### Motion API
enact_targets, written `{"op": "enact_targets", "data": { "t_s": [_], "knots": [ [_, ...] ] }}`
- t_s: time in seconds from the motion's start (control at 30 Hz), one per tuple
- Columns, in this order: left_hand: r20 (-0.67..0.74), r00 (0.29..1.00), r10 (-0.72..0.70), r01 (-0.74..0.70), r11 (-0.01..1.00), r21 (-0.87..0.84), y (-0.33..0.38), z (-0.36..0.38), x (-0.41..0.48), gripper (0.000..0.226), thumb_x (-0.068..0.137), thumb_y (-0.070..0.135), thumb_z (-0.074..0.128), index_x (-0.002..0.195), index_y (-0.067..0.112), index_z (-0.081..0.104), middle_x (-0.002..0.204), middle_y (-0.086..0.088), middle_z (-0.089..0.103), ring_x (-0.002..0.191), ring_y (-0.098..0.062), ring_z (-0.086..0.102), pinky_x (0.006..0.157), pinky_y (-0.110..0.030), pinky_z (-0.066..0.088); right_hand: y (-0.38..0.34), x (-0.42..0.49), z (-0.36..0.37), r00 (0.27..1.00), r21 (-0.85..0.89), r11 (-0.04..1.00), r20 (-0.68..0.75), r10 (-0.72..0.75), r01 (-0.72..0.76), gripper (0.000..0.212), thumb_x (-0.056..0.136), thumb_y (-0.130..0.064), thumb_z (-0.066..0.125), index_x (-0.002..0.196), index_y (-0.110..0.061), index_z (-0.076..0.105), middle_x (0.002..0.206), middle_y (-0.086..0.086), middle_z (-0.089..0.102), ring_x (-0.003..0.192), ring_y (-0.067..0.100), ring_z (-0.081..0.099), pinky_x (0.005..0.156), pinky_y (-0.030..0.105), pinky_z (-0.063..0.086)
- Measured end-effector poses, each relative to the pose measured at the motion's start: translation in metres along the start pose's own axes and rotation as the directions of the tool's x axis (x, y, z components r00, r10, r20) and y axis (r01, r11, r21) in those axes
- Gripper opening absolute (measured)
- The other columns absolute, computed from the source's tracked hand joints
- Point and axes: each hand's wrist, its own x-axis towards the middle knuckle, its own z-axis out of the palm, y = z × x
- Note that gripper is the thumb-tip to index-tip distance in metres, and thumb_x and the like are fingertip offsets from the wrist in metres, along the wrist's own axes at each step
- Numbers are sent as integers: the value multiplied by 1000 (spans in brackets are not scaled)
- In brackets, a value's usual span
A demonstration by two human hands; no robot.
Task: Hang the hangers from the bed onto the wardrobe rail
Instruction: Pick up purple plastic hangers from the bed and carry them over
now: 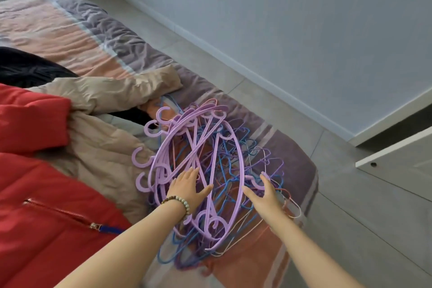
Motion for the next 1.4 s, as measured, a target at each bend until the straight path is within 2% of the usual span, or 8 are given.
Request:
{"op": "enact_targets", "data": {
  "t_s": [0.2,0.37,0.5,0.77,0.87,1.0,1.23,1.4],
  "knots": [
    [95,995,-4,-4,997,82,-9,42,23,61,92,60,27,146,32,22,158,4,-2,145,-21,-8,119,-43,-3,49,30,41,973,235,945,84,214,-228,57,91,-31,59,140,-12,38,139,6,47,127,24,47,107,43,37],
    [30,999,-11,10,1000,25,-8,63,28,53,92,56,37,140,35,33,158,4,-2,145,-23,-11,117,-43,-8,62,40,59,965,378,888,105,241,-263,30,100,-14,42,128,-5,47,95,5,62,82,22,64,84,38,52],
    [-81,996,-22,13,993,-115,-2,66,30,37,88,43,56,122,30,53,157,4,5,145,-24,-9,119,-42,-2,61,31,51,972,483,843,121,203,-236,26,99,-2,40,123,-4,49,84,7,62,69,20,62,56,23,53],
    [-233,972,33,-118,925,-361,46,54,24,31,91,27,55,121,21,55,139,-1,46,134,-20,30,110,-34,29,49,4,7,987,610,776,88,133,-159,14,96,-5,48,106,-14,53,98,3,69,76,15,69,55,19,54],
    [-163,987,-2,-96,803,-588,82,32,17,37,95,29,47,131,22,47,120,-3,59,107,-21,56,93,-36,48,25,-10,-22,995,679,728,89,47,-95,11,93,-8,54,99,-17,58,97,-2,72,76,8,71,58,18,54],
    [-117,992,48,-115,729,-674,133,-7,4,47,94,45,41,131,17,49,123,-3,59,109,-23,57,98,-39,45,-15,-35,-68,993,750,660,97,-64,-31,12,87,-7,61,95,-13,65,91,3,74,75,11,70,67,21,57],
    [149,933,328,-107,649,-753,245,-97,-42,53,94,51,33,106,8,63,76,-2,61,61,-12,54,67,-26,45,-103,-114,-179,963,794,567,-84,-257,220,25,60,-13,75,81,-6,63,80,13,74,70,17,71,61,21,55],
    [374,764,526,-36,613,-789,334,-159,-100,77,89,64,21,119,4,59,109,-17,67,73,-30,65,67,-32,53,-154,-192,-274,891,647,615,-279,-359,451,19,68,-18,72,79,-4,64,82,15,74,81,28,72,73,28,58]
  ]
}}
